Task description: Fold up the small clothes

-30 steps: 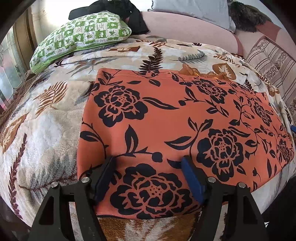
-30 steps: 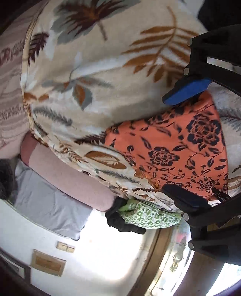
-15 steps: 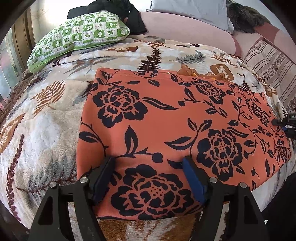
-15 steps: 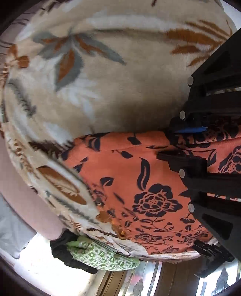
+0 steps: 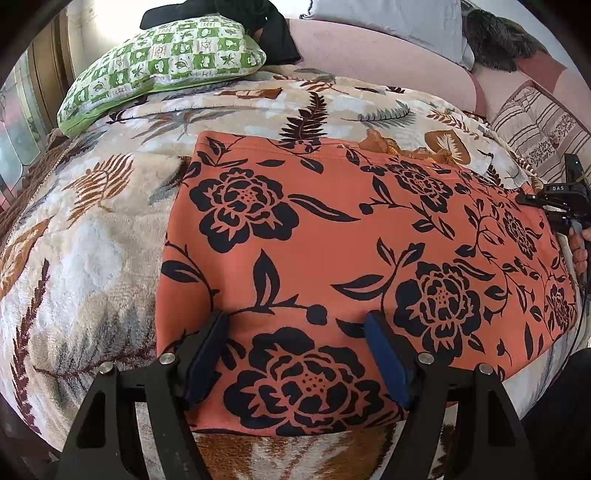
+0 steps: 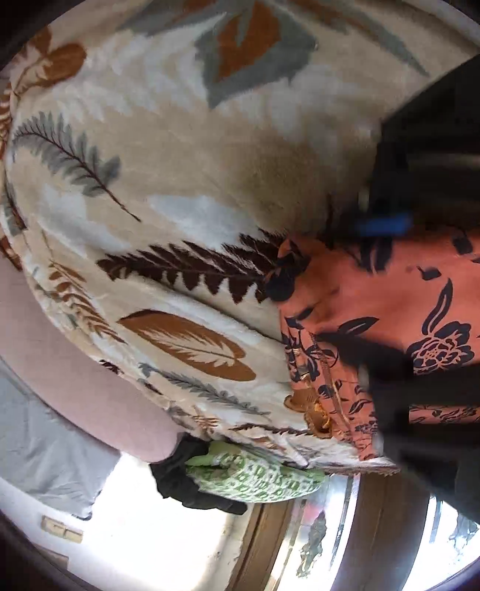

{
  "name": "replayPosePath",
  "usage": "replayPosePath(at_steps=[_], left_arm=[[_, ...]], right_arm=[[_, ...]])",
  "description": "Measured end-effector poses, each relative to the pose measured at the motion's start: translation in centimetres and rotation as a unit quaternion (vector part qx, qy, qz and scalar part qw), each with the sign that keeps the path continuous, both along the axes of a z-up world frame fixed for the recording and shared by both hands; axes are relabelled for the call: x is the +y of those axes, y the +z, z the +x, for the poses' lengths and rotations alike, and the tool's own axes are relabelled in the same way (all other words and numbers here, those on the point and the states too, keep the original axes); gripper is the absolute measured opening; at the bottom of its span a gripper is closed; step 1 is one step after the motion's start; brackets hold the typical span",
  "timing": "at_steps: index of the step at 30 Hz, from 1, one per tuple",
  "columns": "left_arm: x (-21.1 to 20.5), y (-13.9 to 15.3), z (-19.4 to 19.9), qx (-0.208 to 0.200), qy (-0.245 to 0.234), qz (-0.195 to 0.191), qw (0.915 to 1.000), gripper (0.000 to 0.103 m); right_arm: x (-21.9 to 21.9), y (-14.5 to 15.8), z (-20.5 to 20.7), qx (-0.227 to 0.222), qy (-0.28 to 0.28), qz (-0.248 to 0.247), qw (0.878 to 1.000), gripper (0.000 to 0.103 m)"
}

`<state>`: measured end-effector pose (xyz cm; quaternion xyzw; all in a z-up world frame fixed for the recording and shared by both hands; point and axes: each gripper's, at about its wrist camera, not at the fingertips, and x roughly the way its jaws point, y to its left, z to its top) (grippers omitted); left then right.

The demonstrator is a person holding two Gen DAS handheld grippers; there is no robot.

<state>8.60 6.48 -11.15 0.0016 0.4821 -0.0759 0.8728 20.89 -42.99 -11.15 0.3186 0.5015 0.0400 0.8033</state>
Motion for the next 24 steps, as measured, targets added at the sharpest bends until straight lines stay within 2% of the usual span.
replayPosePath(at_steps=[1, 2, 4, 6, 7, 8, 10, 12, 15, 17, 18, 21, 22, 24], left_arm=[[0.1, -0.1, 0.0, 0.000, 0.001, -0.003, 1.0000, 0.076], [0.1, -0.1, 0.1, 0.001, 0.003, -0.006, 1.0000, 0.076], [0.2, 0.1, 0.0, 0.002, 0.004, -0.009, 1.0000, 0.076], [0.8, 0.6, -0.4, 0.001, 0.006, -0.017, 0.9998, 0.077], [1.2, 1.0, -0.7, -0.005, 0.010, -0.022, 0.9997, 0.077], [1.6, 1.5, -1.0, -0.013, 0.017, -0.027, 0.9994, 0.077], [2.8, 2.5, -1.7, -0.028, 0.034, -0.037, 0.9983, 0.077], [4.2, 3.2, -2.3, -0.034, 0.049, -0.049, 0.9970, 0.077], [6.0, 3.0, -2.5, -0.019, 0.070, -0.069, 0.9950, 0.076], [6.8, 2.0, -2.2, 0.007, 0.087, -0.079, 0.9930, 0.076], [7.1, 1.4, -2.1, 0.020, 0.095, -0.079, 0.9922, 0.076], [7.4, -0.3, -1.9, 0.052, 0.115, -0.055, 0.9905, 0.076], [7.3, -0.5, -2.0, 0.049, 0.115, -0.048, 0.9910, 0.076], [6.9, -0.4, -2.3, 0.044, 0.111, -0.033, 0.9923, 0.076]], right_arm=[[0.6, 0.4, 0.3, -0.007, 0.004, -0.031, 1.000, 0.017], [0.5, 0.0, 0.5, 0.007, -0.006, -0.058, 0.998, 0.017], [-0.7, -1.4, 0.6, 0.026, -0.035, -0.045, 0.998, 0.020], [-0.7, -0.5, -0.2, 0.018, -0.047, -0.046, 0.998, 0.035], [-0.4, 0.2, -0.8, 0.022, -0.047, -0.062, 0.997, 0.058], [-0.1, 1.3, -1.4, 0.014, -0.044, -0.074, 0.996, 0.071], [0.3, 4.0, -3.8, -0.027, -0.051, -0.084, 0.995, 0.071], [1.1, 6.3, -6.8, -0.064, -0.032, -0.038, 0.997, 0.071], [3.8, 7.7, -10.9, -0.079, 0.022, 0.035, 0.996, 0.071], [5.7, 6.9, -13.1, -0.073, 0.052, 0.073, 0.993, 0.072], [6.4, 5.9, -14.0, -0.062, 0.064, 0.077, 0.993, 0.074], [7.6, 1.5, -15.2, -0.005, 0.072, 0.049, 0.996, 0.074], [7.5, -0.2, -15.4, 0.009, 0.072, 0.048, 0.996, 0.073], [6.8, -0.3, -16.4, -0.021, 0.051, 0.067, 0.996, 0.073]])
